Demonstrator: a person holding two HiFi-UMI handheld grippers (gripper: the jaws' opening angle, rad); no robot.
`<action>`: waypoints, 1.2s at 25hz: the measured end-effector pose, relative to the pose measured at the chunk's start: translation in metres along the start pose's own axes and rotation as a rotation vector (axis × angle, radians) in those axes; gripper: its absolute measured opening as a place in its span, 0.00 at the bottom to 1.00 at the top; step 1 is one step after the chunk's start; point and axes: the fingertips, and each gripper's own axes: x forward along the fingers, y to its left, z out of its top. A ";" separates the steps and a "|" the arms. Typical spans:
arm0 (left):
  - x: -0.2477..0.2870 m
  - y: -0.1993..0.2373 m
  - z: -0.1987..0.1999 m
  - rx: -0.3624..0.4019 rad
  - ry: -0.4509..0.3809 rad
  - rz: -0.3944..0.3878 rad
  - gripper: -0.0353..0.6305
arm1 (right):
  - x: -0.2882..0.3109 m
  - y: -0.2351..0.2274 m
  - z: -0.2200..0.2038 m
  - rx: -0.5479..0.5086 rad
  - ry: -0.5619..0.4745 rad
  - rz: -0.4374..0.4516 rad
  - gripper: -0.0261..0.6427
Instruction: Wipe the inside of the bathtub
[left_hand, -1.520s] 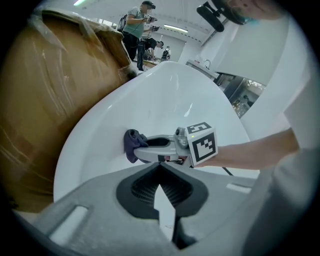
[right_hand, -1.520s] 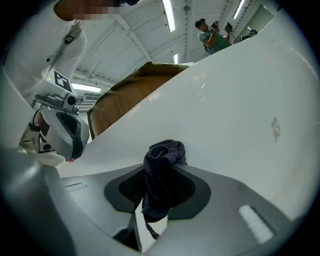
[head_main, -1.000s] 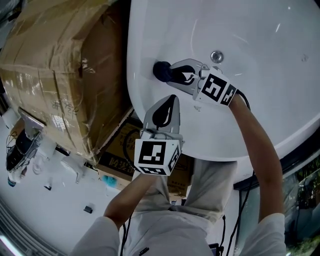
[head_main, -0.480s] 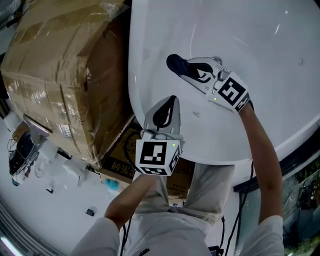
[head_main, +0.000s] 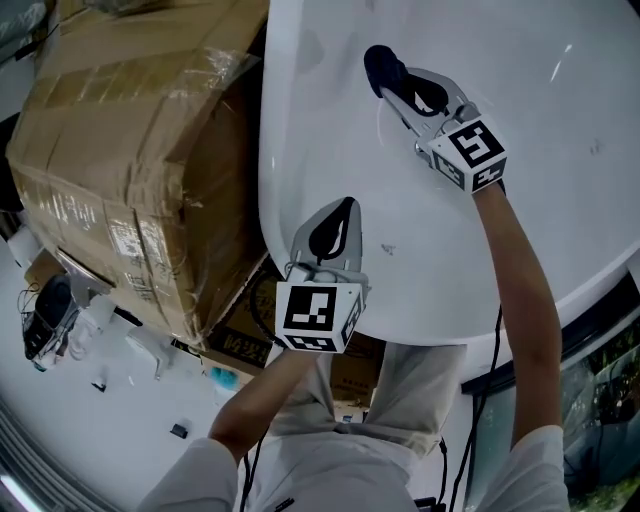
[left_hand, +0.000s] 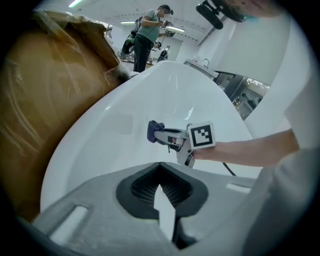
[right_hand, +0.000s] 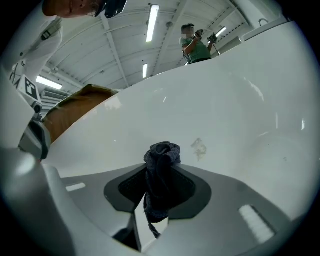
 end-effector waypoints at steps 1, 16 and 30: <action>0.003 0.000 0.001 0.002 0.002 0.001 0.05 | 0.004 -0.011 0.006 0.001 -0.010 -0.017 0.20; 0.041 0.006 0.029 -0.003 0.002 0.008 0.05 | 0.046 -0.091 0.069 -0.032 -0.096 -0.144 0.20; 0.053 -0.002 0.023 0.016 0.034 -0.002 0.05 | 0.054 -0.072 0.071 -0.099 -0.092 -0.065 0.19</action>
